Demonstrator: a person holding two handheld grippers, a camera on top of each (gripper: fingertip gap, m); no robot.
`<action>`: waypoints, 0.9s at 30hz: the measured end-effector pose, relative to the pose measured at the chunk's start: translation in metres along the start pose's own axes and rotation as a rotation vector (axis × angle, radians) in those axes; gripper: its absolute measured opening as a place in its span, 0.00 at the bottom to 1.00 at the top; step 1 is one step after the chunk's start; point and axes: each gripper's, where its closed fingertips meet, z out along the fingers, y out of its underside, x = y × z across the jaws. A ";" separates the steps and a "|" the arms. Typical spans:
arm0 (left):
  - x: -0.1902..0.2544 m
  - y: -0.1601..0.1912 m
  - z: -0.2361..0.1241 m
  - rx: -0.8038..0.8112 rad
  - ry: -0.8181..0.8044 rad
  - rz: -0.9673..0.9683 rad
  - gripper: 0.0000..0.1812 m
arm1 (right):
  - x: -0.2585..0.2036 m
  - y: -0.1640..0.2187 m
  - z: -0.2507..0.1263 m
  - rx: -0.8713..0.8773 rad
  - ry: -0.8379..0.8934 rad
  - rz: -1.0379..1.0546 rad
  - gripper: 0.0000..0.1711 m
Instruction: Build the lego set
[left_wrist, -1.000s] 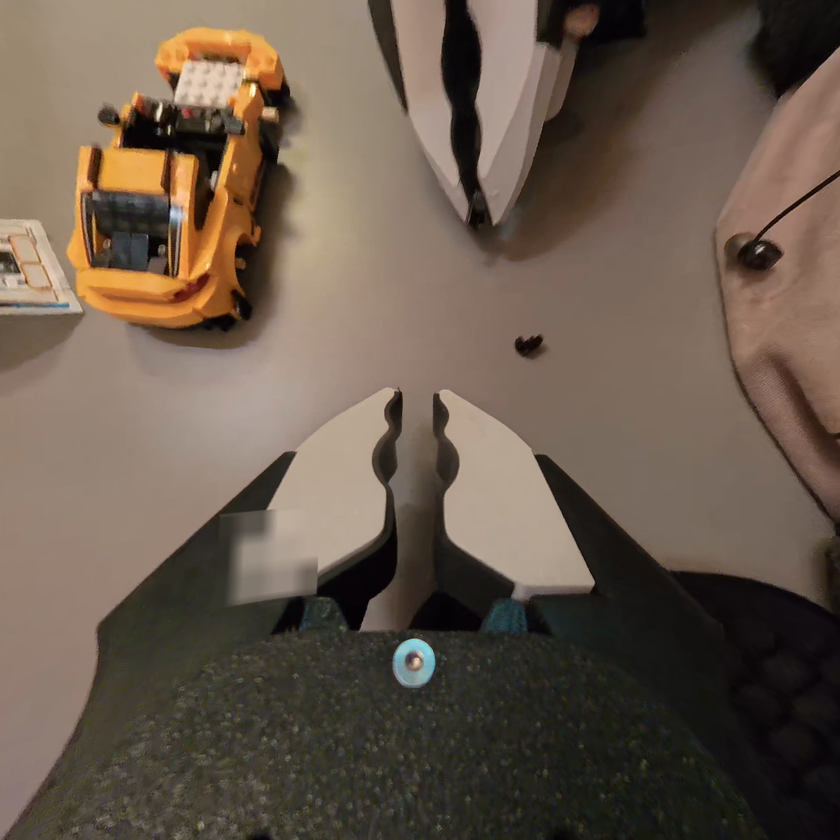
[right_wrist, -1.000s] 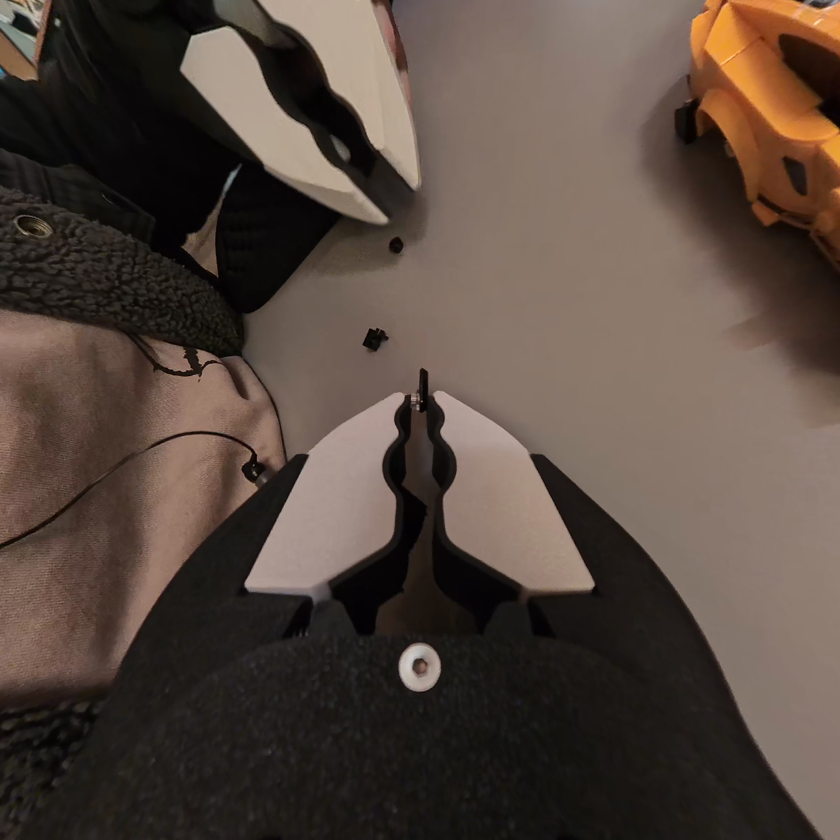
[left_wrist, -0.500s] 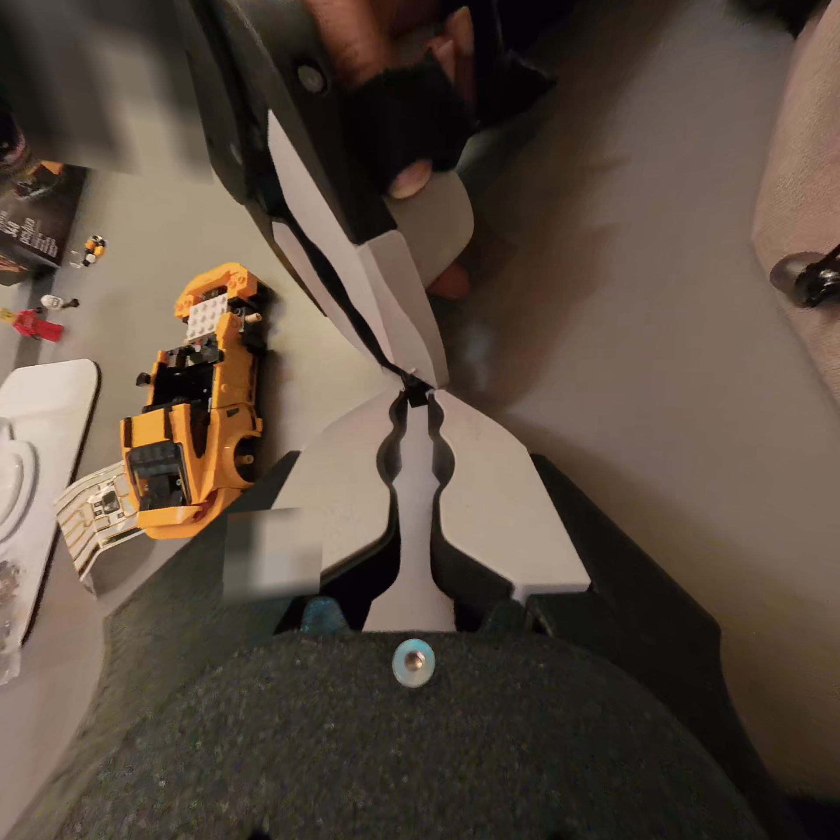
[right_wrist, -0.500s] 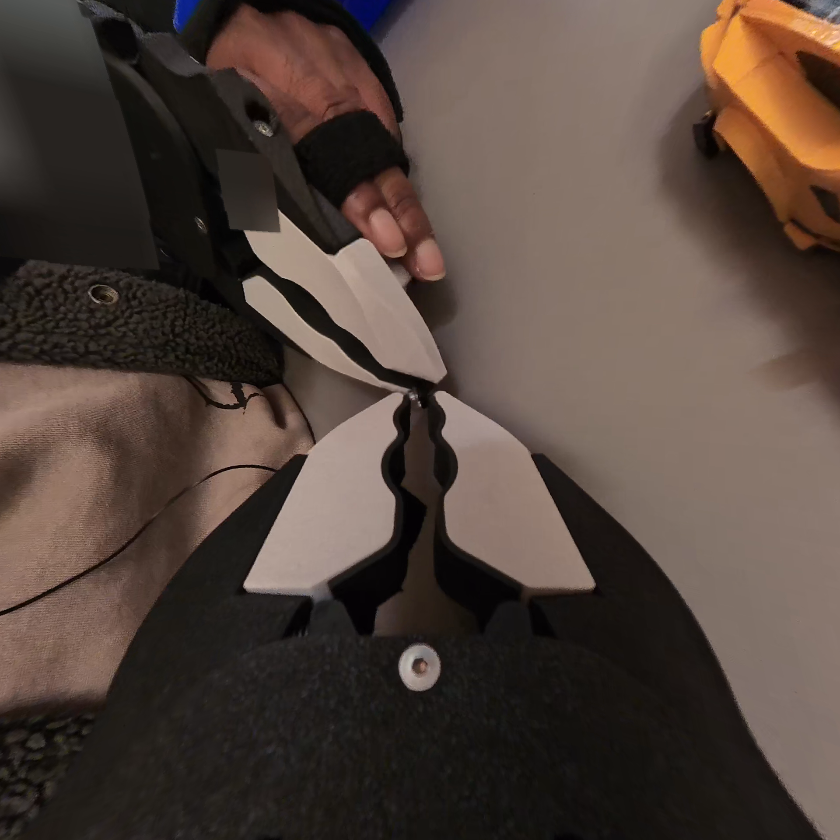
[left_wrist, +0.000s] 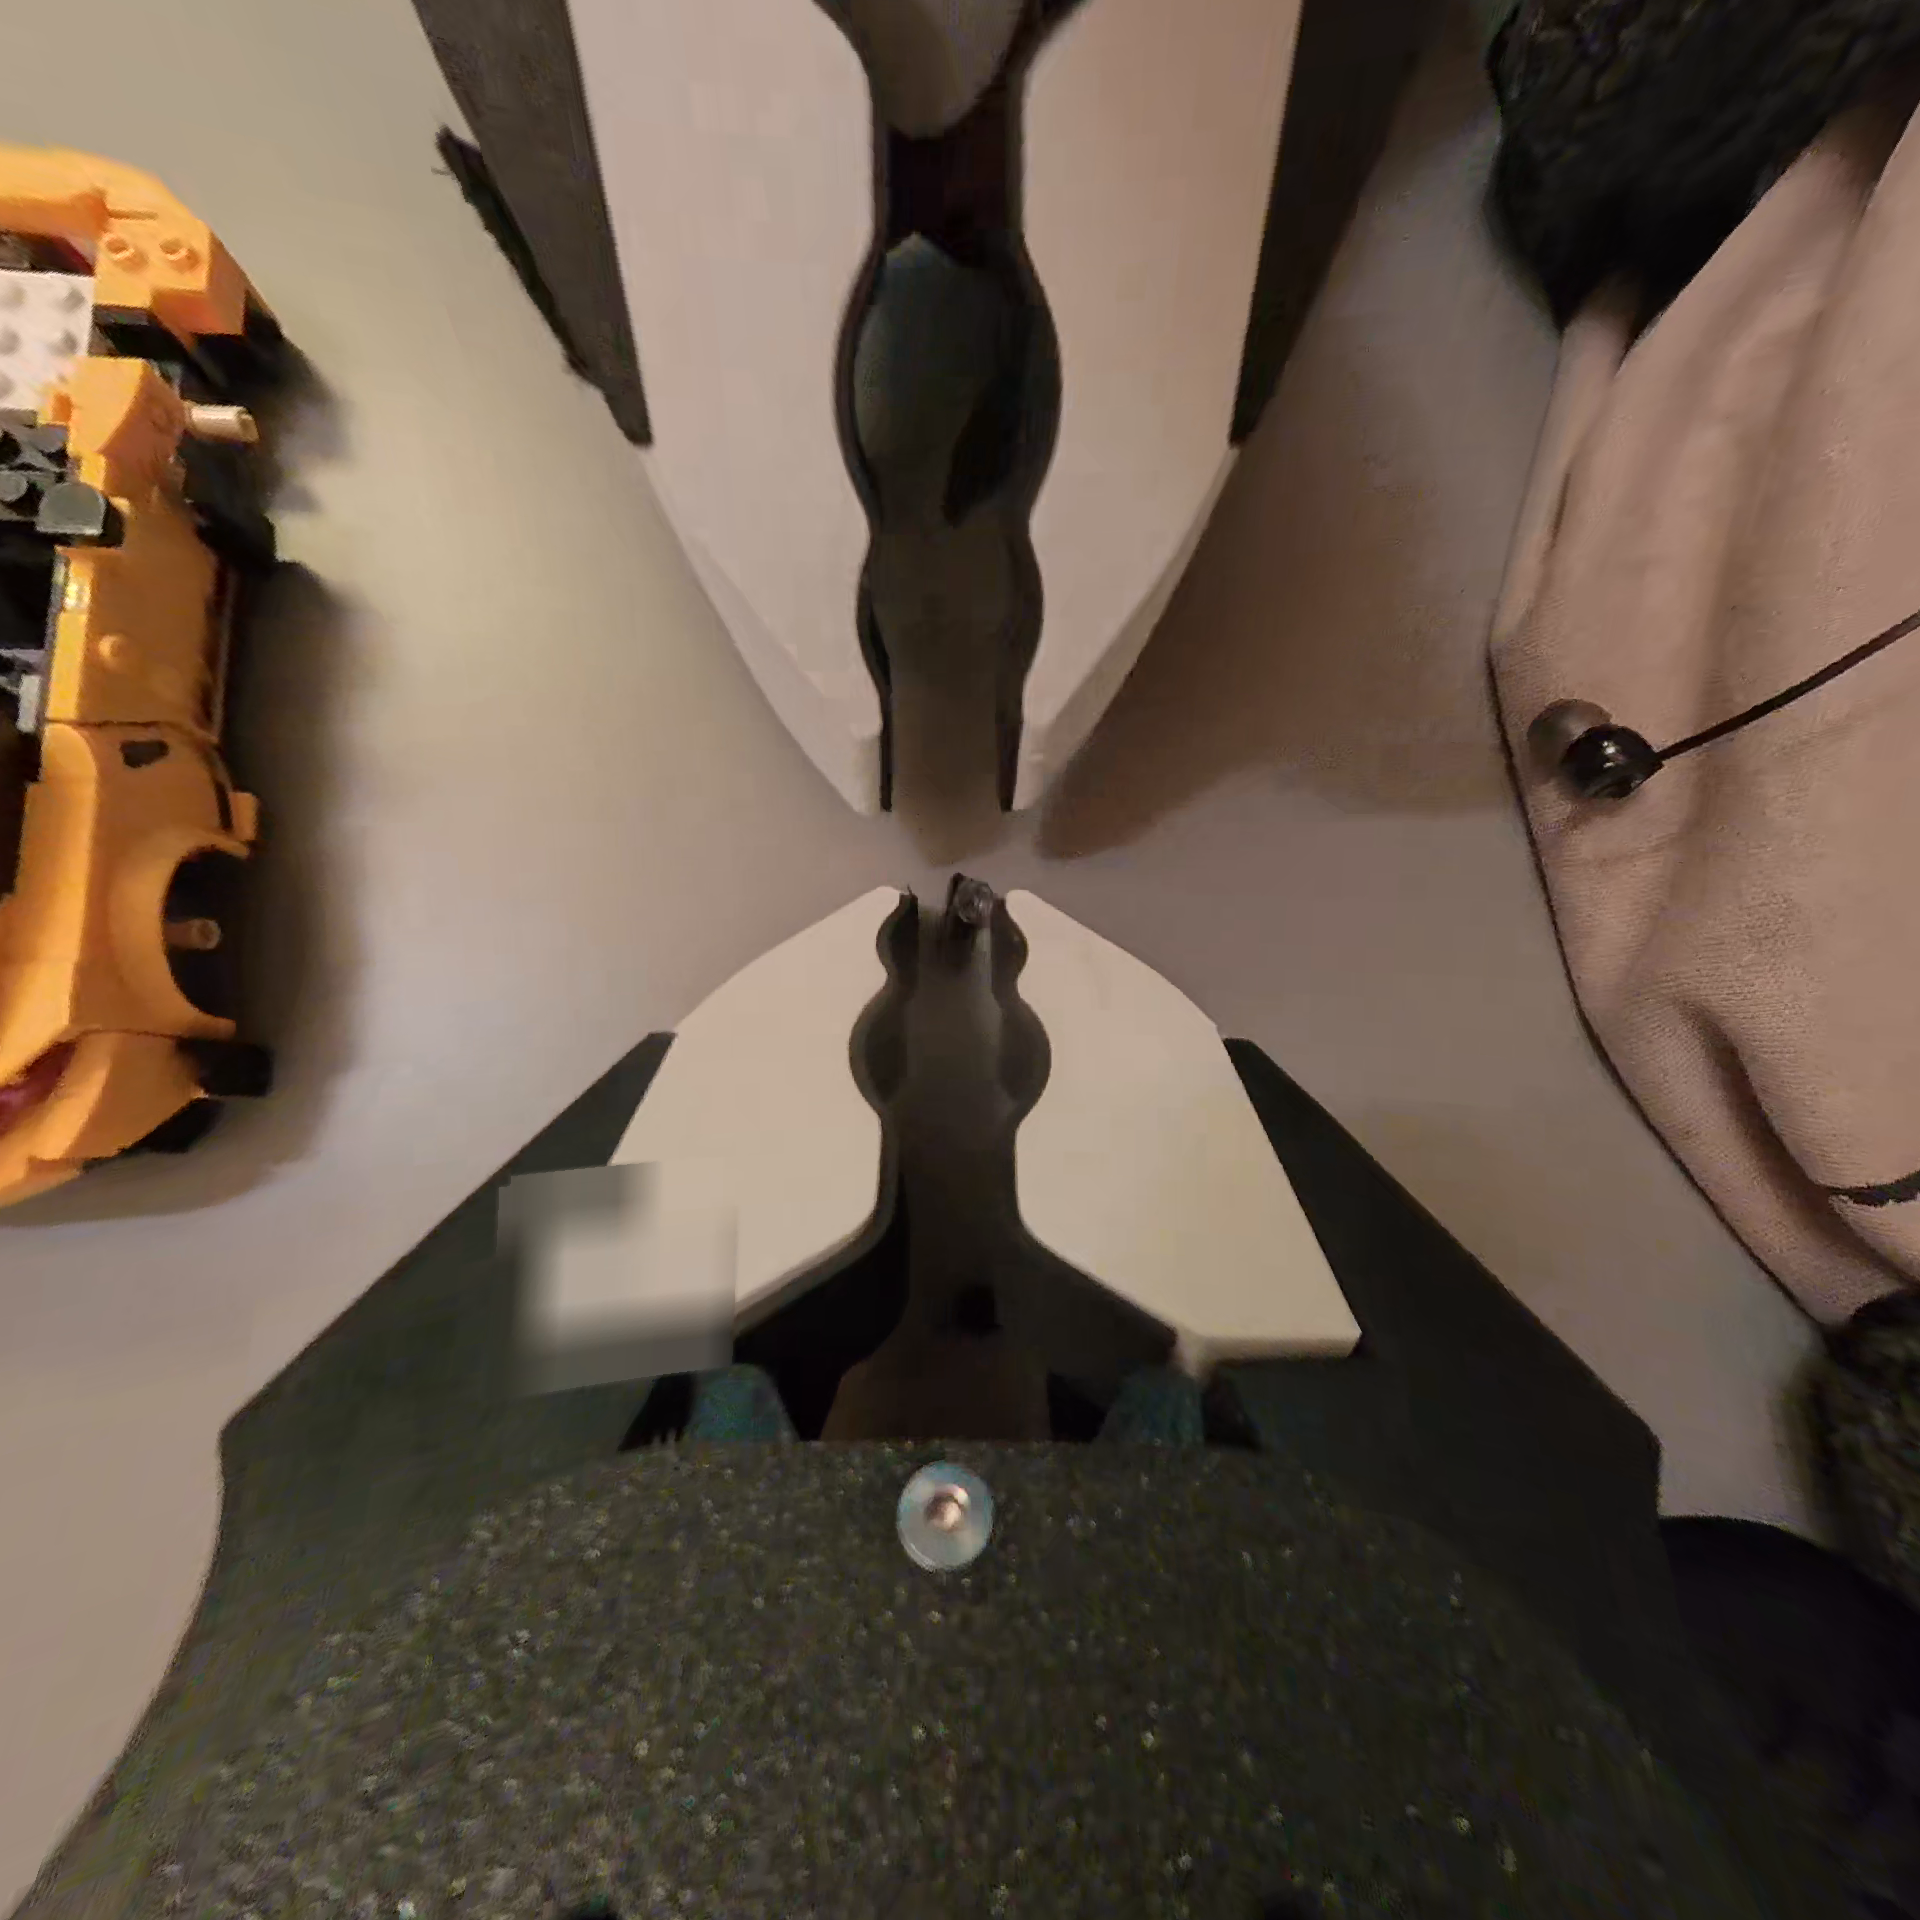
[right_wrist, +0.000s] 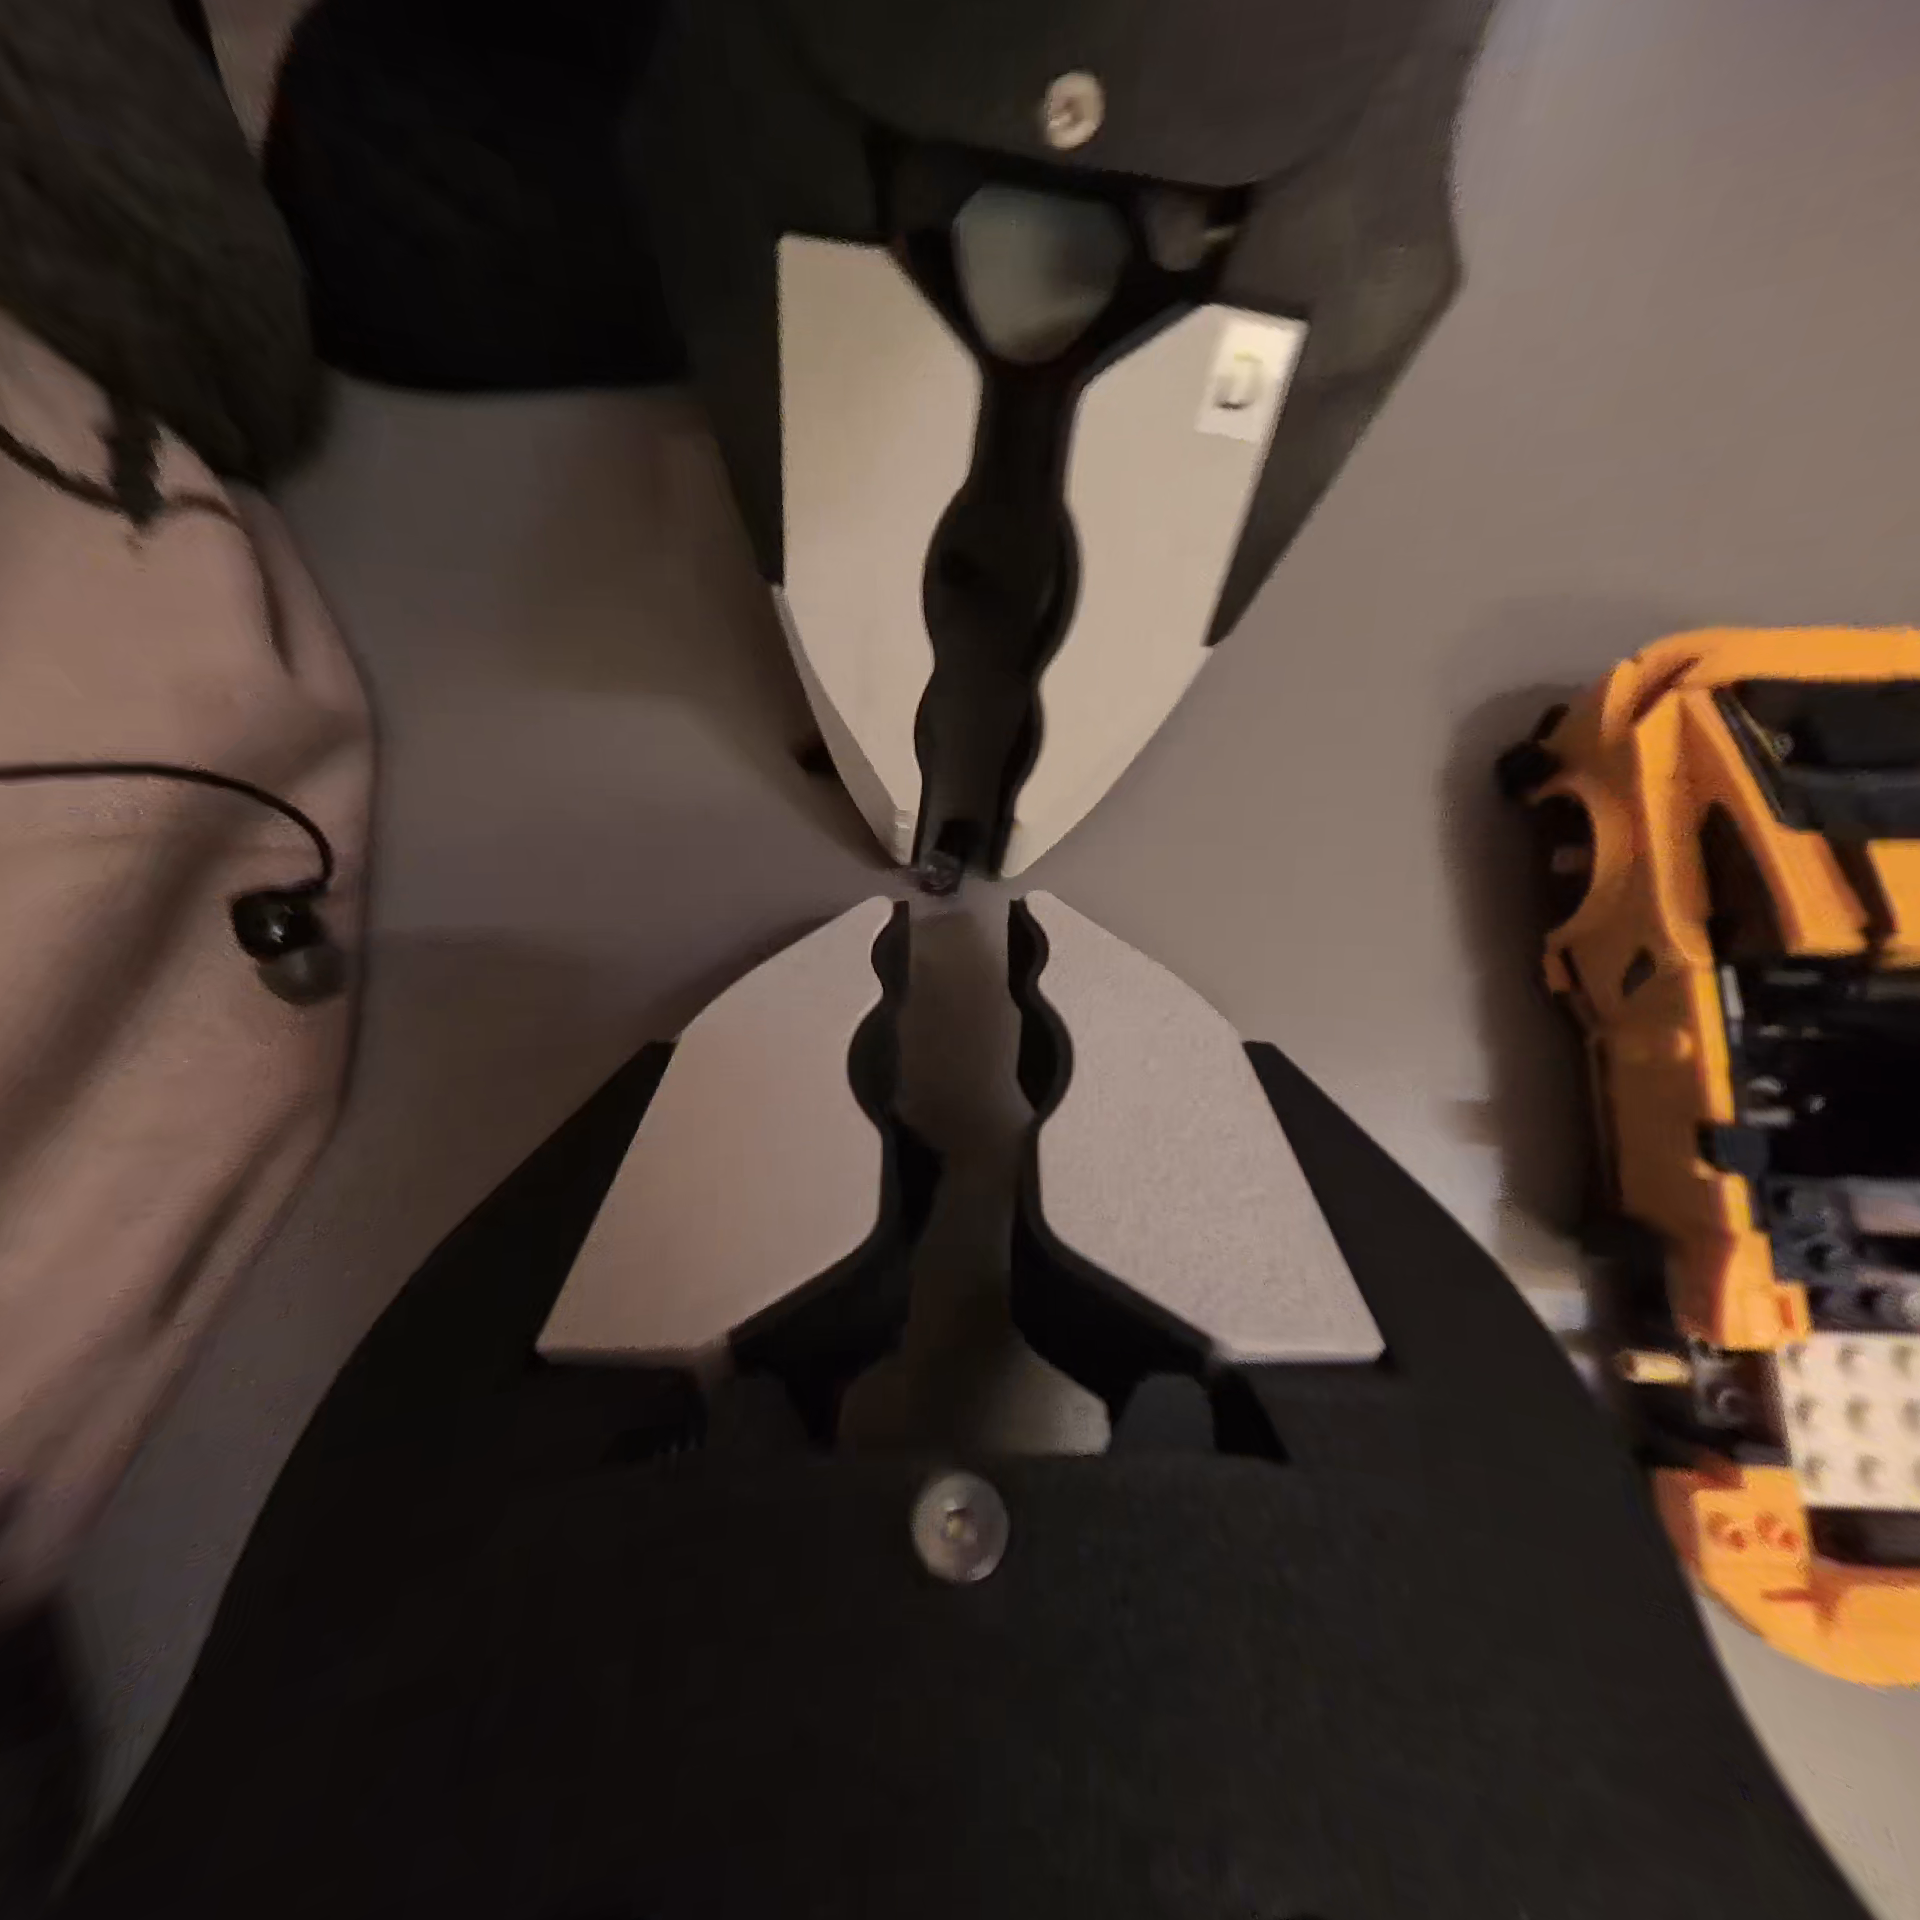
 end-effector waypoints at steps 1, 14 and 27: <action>-0.001 0.001 -0.001 -0.009 -0.004 0.008 0.08 | -0.001 0.001 0.003 -0.026 0.004 -0.039 0.11; -0.003 0.055 -0.068 -0.050 -0.201 -0.011 0.10 | 0.000 0.001 0.009 -0.061 0.008 -0.012 0.11; 0.003 0.049 -0.044 -0.079 -0.194 0.095 0.06 | -0.012 0.021 0.004 -0.035 0.028 0.043 0.09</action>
